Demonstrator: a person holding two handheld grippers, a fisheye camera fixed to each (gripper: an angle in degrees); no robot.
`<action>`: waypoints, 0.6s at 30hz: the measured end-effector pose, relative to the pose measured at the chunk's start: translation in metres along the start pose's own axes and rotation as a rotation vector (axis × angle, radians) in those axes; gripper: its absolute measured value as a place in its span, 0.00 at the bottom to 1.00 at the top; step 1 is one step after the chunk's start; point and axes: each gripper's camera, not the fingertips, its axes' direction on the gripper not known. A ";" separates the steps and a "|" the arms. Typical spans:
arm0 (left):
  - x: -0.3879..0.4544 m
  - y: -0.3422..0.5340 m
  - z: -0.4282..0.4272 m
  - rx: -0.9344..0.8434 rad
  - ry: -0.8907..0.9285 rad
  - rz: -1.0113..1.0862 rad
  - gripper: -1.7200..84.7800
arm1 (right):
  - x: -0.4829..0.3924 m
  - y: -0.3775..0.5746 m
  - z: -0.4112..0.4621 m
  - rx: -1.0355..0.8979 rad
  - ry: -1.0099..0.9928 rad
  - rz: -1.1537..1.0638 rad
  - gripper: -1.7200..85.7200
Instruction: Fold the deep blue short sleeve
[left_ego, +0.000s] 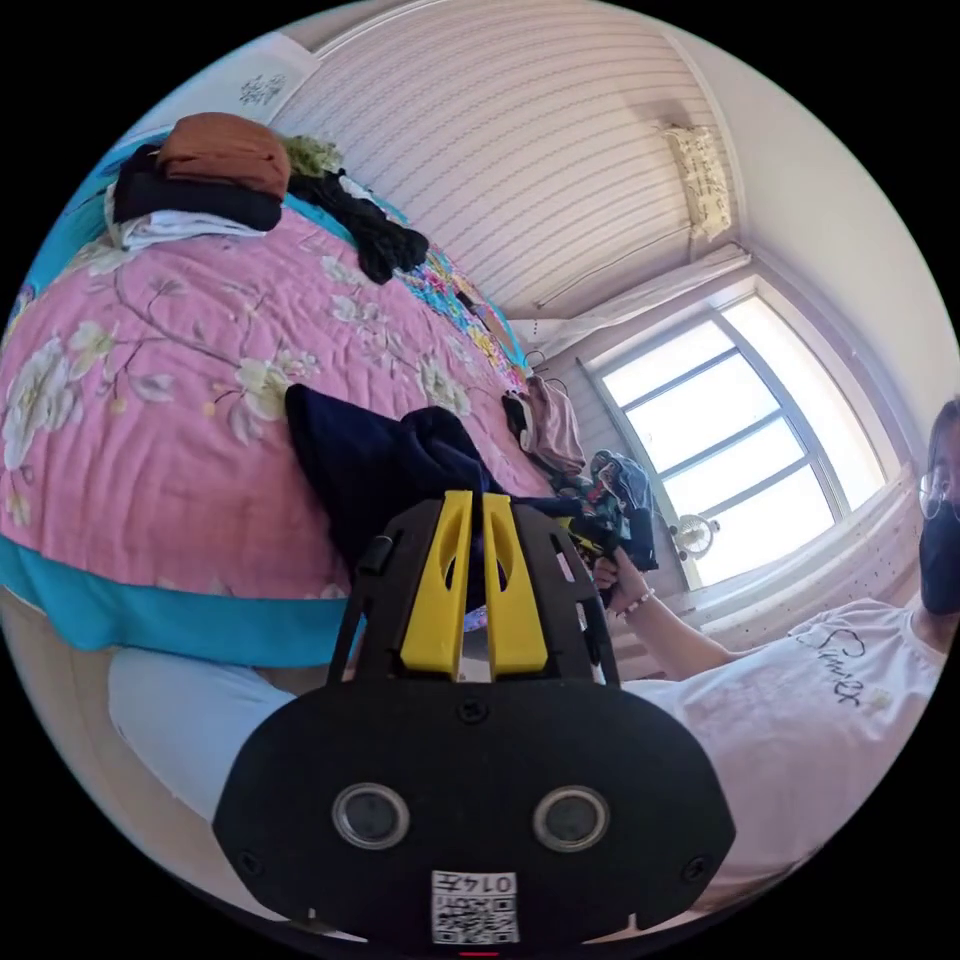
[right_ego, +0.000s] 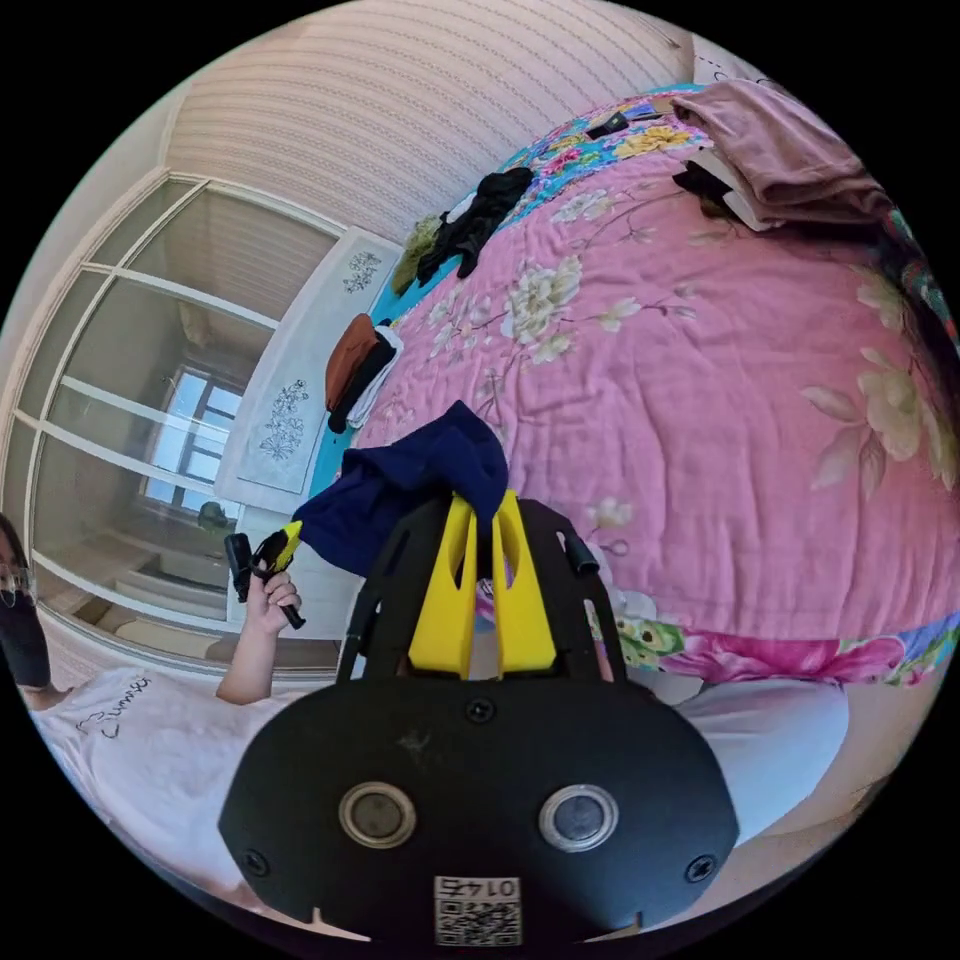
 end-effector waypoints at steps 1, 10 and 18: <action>0.012 -0.004 0.007 -0.012 0.010 0.031 0.01 | 0.002 0.012 -0.005 0.001 0.087 0.019 0.05; 0.105 -0.041 0.090 -0.212 0.062 0.286 0.01 | -0.115 0.062 0.006 0.013 0.006 -0.412 0.14; 0.133 -0.028 0.096 -0.153 -0.191 0.329 0.08 | -0.141 0.028 0.007 0.032 -0.041 -0.312 0.05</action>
